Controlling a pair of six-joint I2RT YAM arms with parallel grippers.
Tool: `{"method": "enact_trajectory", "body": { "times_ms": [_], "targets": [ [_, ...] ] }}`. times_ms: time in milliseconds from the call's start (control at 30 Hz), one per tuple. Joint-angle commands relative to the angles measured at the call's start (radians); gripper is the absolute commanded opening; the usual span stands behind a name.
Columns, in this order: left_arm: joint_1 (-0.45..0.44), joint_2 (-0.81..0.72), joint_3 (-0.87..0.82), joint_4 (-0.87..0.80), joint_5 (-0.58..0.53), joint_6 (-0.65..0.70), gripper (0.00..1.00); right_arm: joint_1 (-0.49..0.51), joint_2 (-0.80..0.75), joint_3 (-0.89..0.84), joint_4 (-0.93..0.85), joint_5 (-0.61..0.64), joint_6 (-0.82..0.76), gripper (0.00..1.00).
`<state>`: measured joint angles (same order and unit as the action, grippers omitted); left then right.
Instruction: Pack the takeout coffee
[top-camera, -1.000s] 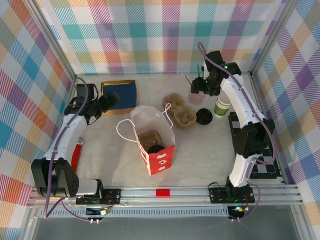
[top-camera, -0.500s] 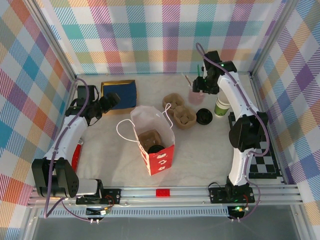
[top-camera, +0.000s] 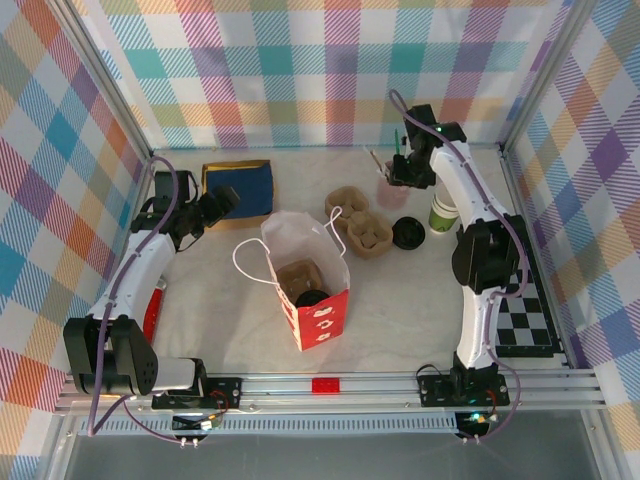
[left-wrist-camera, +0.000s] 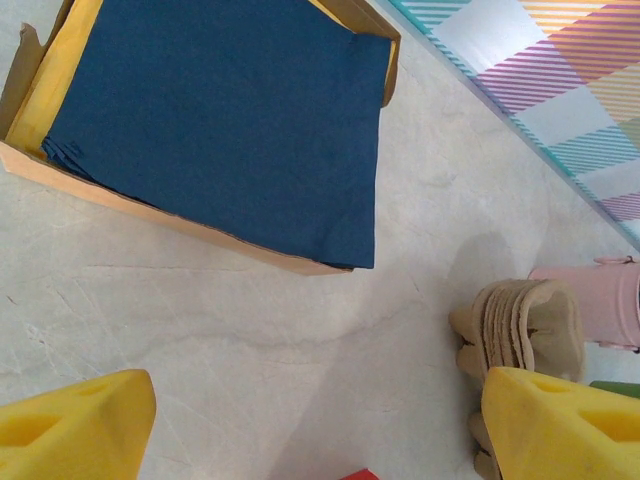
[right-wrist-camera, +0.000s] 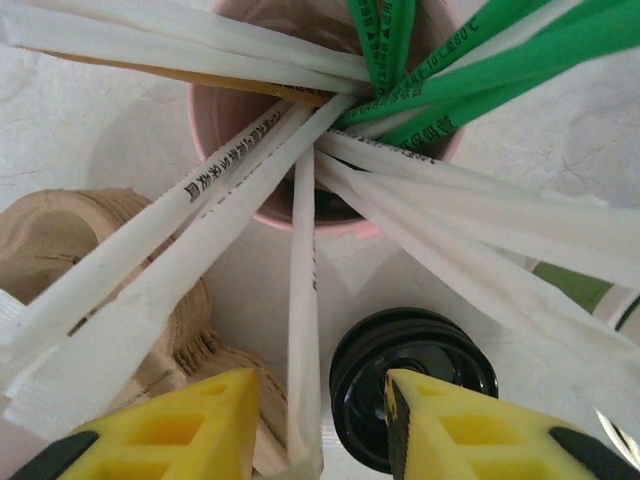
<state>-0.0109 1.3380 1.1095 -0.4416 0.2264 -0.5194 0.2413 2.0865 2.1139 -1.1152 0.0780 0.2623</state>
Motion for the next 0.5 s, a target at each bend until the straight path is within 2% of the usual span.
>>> {"method": "enact_trajectory", "body": {
  "times_ms": [0,233,467],
  "targets": [
    [0.013,-0.013,0.016,0.004,-0.002,0.022,0.84,-0.002,0.011,0.038,-0.004,-0.003,0.006,0.31],
    [0.014,-0.01,0.028,0.0,0.005,0.022,0.83,-0.002,0.012,0.042,-0.024,-0.004,0.006,0.12],
    [0.014,-0.026,0.041,-0.018,0.002,0.022,0.8,0.0,-0.038,0.046,-0.047,0.006,0.009,0.06]
  ]
}}
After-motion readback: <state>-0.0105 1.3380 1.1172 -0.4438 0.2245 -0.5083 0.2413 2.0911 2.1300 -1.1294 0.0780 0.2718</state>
